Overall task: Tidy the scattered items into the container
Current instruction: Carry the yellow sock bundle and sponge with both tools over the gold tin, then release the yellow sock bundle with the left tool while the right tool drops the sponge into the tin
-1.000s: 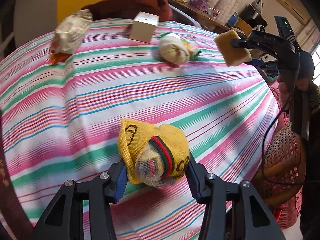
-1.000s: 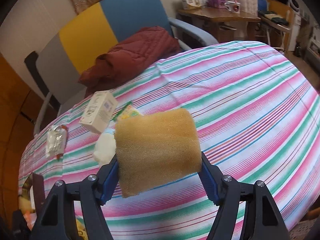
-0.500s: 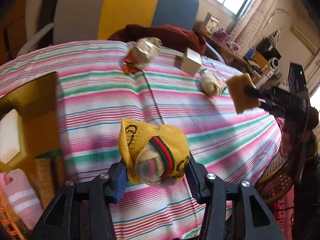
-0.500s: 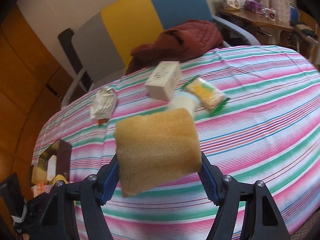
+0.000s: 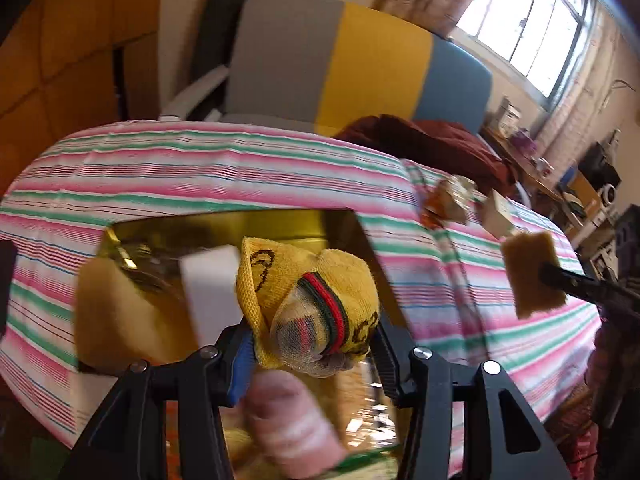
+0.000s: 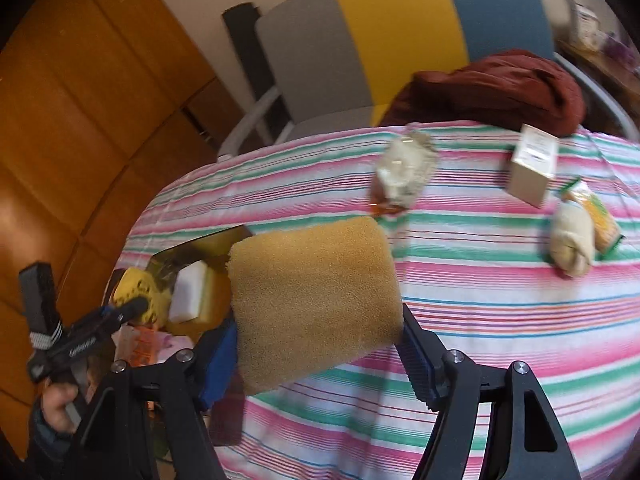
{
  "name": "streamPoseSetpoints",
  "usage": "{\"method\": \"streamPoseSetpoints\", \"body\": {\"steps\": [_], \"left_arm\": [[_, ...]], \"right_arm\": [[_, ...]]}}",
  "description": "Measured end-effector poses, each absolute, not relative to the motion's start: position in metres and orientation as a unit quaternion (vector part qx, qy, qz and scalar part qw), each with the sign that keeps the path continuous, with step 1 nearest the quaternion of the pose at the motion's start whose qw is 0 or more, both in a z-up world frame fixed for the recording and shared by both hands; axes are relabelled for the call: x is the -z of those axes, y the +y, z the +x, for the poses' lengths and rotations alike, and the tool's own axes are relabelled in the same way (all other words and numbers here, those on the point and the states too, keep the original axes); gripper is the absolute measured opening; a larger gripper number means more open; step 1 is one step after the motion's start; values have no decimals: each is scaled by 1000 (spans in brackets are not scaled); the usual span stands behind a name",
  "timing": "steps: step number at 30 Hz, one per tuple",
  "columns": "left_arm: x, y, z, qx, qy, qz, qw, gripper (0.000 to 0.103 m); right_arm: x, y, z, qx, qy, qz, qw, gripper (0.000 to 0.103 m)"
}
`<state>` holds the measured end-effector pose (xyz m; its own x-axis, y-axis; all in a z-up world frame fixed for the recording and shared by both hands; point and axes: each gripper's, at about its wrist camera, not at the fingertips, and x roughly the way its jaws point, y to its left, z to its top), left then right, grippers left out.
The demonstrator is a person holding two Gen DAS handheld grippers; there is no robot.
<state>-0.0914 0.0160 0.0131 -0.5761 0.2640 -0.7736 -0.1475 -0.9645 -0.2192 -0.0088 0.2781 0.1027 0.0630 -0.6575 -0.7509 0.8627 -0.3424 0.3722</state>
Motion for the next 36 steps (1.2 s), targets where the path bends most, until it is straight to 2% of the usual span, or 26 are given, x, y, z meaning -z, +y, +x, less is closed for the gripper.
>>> {"method": "streamPoseSetpoints", "body": {"steps": [15,22,31,36], "left_arm": [[37,-45,-162,-875,-42,-480,39,53],[35,-45,-168,-879,-43,-472,45,61],[26,-50,-163,-891,-30,-450,39,61],[30,-45,-162,-896,32,-443,-1,61]], "right_arm": [[-97,183,67,627,166,445,617,72],[-80,143,93,614,202,443,621,73],[-44,90,116,616,261,438,600,72],[-21,67,127,615,293,445,582,72]]}}
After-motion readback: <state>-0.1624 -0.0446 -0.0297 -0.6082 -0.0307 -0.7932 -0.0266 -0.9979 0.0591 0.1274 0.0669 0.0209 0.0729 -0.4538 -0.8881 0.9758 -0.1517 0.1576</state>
